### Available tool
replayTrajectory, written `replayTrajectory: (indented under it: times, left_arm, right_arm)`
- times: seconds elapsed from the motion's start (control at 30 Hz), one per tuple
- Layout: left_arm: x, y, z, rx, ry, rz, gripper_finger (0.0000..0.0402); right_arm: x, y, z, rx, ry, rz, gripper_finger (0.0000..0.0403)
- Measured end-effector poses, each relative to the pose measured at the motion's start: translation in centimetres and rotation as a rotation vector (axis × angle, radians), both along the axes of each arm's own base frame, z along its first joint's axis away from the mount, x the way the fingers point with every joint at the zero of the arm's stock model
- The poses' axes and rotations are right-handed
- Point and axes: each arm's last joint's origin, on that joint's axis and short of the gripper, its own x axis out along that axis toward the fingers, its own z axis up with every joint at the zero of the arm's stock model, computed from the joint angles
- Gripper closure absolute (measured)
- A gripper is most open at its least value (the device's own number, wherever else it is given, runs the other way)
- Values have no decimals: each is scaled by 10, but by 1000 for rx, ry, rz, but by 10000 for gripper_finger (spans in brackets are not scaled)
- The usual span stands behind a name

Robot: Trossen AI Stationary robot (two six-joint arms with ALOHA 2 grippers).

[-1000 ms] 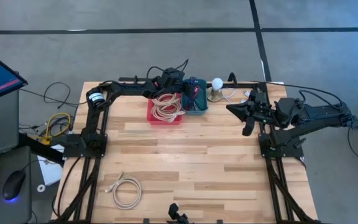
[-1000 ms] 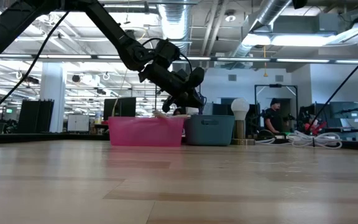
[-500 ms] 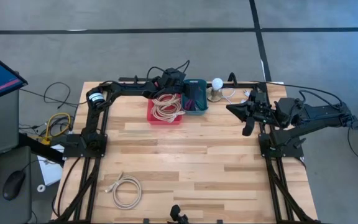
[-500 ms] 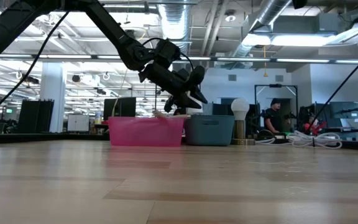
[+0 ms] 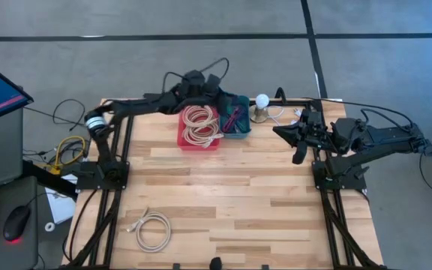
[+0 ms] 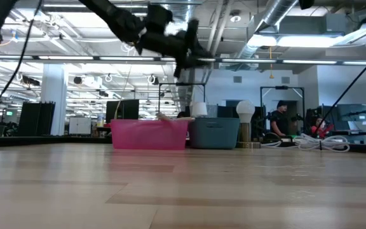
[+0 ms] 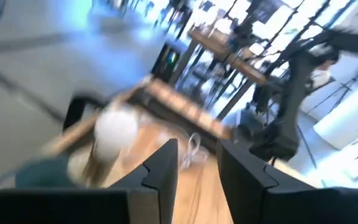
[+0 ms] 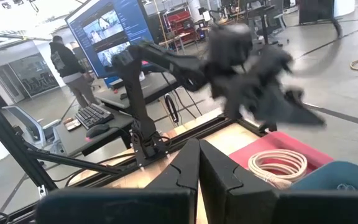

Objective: Pick & Place USB Port
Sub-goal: Put the light brown HDMI cable into the pink bin

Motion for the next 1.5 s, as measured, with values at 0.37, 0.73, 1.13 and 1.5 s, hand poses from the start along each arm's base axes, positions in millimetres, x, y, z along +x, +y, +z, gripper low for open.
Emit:
replayTrajectory:
  times: [0.37,0.73,1.13,1.5]
  left_arm:
    - [-73,-51,84,160,-144,-58,300]
    - [-152,-105,80,149,-178,-107,300]
    - [-205,-145,95,109,-337,-187,300]
    - [-224,-159,106,57,-407,-301,300]
  right_arm:
    - [0,0,0,0,0,5,403]
    - [0,0,0,0,-1,5,403]
    - [0,0,0,0,-1,5,403]
    - [2,1,-1,-1,7,20,403]
